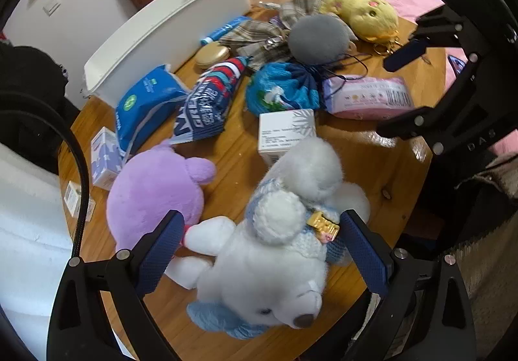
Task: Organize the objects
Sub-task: 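Grasp the white plush bear with the left tool while the right tool grasps the pink packet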
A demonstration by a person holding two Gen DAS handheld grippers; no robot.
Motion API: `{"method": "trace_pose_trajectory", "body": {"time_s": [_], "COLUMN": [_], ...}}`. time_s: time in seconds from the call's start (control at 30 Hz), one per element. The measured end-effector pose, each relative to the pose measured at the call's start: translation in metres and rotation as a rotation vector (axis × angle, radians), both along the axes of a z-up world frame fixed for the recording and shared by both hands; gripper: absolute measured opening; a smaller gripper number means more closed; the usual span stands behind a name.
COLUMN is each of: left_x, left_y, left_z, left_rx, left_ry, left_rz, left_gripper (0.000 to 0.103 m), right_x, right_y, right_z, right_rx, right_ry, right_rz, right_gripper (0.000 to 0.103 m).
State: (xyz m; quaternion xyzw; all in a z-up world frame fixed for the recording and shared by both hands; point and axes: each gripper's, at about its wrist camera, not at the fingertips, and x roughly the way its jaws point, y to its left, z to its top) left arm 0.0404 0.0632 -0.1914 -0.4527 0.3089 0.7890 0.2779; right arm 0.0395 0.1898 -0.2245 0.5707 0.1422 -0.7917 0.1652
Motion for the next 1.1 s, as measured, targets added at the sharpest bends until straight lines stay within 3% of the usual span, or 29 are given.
{"method": "trace_pose_trajectory", "body": {"time_s": [0.23,0.5,0.6,0.63,0.7,0.73,0.77,1.1], "left_x": [0.008,0.01,0.015,0.017,0.019,0.02,0.02,0.046], "left_y": [0.0,-0.003,-0.003,-0.004,-0.005,-0.007,-0.008,-0.031], "left_z": [-0.01,-0.009,-0.007,-0.006,-0.002,0.0,0.003,0.042], "left_rx": [-0.04,-0.076,-0.085,-0.083,-0.073,-0.065,-0.064,-0.021], "left_ry": [-0.053,-0.111,-0.124,-0.13,-0.151,-0.162,-0.169,-0.123], "left_rz": [-0.07,-0.056,-0.049,-0.049,-0.041,-0.028,-0.01,0.092], "left_gripper": [0.097,0.098,0.097,0.094,0.081,0.068,0.065,0.059], "right_x": [0.0,0.009,0.012,0.013,0.015,0.016,0.017,0.03], "right_y": [-0.001,-0.005,-0.006,-0.006,-0.007,-0.007,-0.006,0.003], "right_z": [-0.004,-0.003,-0.001,0.0,0.002,0.002,0.003,0.029], "right_rx": [0.022,0.054,0.049,0.045,0.053,0.053,0.052,0.037], "right_ry": [-0.006,0.025,0.025,0.023,0.026,0.024,0.022,0.049], "right_rz": [0.018,0.068,0.087,0.093,0.104,0.108,0.109,0.119], "right_gripper": [0.072,0.058,0.047,0.043,0.042,0.041,0.04,0.037]}}
